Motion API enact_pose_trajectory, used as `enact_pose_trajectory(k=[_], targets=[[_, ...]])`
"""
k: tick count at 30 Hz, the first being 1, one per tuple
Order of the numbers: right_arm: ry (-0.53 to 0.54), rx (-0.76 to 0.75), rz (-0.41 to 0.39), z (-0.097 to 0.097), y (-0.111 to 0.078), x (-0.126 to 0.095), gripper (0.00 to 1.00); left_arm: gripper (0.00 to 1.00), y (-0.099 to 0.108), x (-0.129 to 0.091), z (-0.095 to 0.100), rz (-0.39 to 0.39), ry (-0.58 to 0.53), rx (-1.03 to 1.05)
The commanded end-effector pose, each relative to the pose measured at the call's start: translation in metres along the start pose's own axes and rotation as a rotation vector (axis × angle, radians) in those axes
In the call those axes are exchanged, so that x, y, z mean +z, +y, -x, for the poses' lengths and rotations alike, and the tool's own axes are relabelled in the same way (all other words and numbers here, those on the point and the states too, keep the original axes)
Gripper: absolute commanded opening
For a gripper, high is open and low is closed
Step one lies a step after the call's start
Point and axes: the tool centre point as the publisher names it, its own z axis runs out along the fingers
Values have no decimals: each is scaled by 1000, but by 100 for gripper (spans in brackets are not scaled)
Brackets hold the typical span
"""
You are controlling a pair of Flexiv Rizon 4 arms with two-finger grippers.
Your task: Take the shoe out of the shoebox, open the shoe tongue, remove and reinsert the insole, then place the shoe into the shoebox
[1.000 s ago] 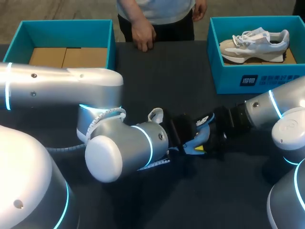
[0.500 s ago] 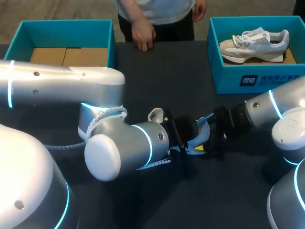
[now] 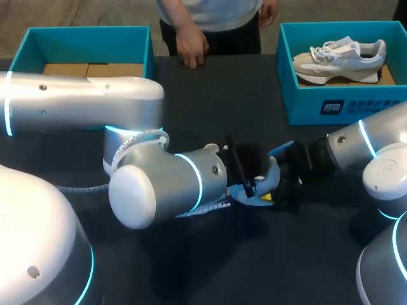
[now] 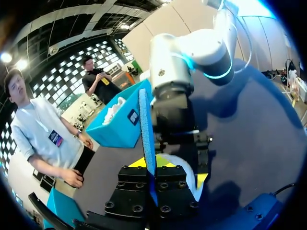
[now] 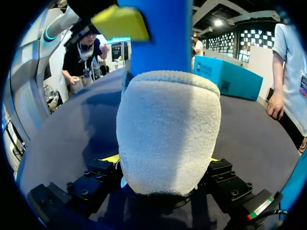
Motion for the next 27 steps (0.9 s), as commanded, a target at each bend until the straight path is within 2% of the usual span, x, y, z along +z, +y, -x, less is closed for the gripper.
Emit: enact_pose_trajectory(k=[1,13,21,27], targets=[[1,0,-3,0,-1,6,0,0,-17,-11,12,12,13,3],[1,0,-3,0,-1,6,0,0,-52,-30,32,-8,25,-7],[1,0,-3,0,-1,6,0,0,-73,-40,44,-17,128,-52],[1,0,-3,0,-1,6,0,0,-82,-44,51,39,174,-47]])
